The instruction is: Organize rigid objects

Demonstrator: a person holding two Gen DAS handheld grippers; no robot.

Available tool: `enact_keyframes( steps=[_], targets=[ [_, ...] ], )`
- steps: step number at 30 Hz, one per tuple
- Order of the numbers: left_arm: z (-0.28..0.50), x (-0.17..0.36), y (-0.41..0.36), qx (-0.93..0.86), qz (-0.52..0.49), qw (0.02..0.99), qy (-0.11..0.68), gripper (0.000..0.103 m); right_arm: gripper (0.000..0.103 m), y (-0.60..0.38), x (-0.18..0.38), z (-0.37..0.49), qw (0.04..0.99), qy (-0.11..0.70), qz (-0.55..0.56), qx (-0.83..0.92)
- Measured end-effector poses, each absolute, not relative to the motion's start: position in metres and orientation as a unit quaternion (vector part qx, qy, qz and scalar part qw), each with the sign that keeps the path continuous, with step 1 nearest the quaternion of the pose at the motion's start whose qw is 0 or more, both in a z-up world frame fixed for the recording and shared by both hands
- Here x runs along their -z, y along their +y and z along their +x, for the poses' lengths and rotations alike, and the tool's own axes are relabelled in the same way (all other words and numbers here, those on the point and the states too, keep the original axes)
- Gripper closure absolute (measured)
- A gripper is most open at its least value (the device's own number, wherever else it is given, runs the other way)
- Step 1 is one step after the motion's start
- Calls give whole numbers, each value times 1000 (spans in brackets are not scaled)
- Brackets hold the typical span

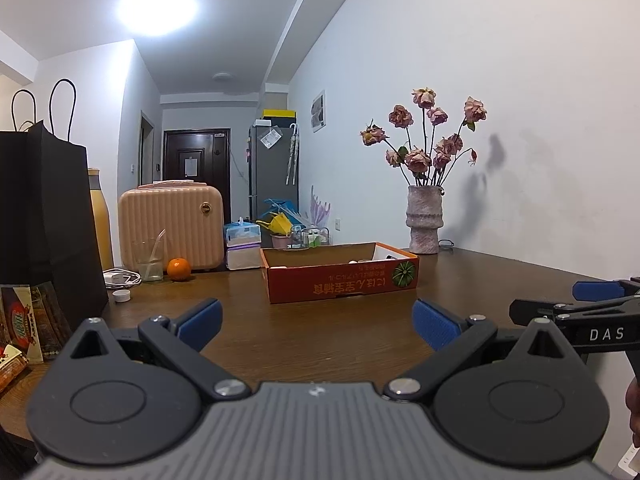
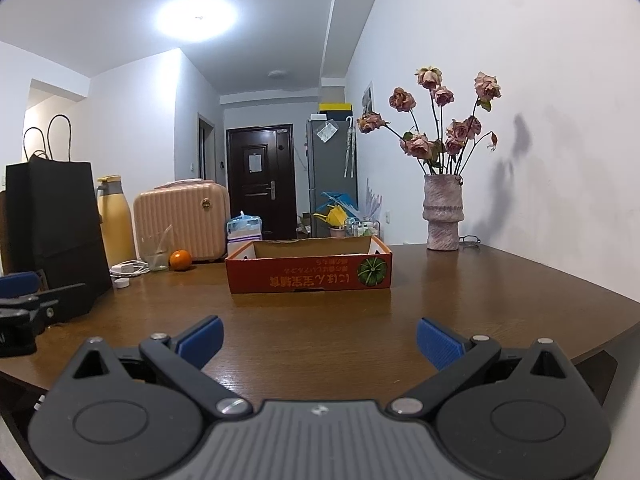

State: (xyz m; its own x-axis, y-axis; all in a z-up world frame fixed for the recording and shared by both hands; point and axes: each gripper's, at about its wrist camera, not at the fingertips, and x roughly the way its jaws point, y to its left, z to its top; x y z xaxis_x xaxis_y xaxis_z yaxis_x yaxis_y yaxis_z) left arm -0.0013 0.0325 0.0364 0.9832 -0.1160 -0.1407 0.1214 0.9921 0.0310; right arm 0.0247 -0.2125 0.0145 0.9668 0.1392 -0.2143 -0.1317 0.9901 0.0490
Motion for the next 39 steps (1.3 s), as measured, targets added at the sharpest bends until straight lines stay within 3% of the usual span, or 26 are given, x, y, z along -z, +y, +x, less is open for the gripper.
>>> enact_keyframes(
  steps=[39],
  targets=[
    [-2,-36,30,62,22,995,72,0,0,-212,-13,26,991,113,15,-65]
  ],
)
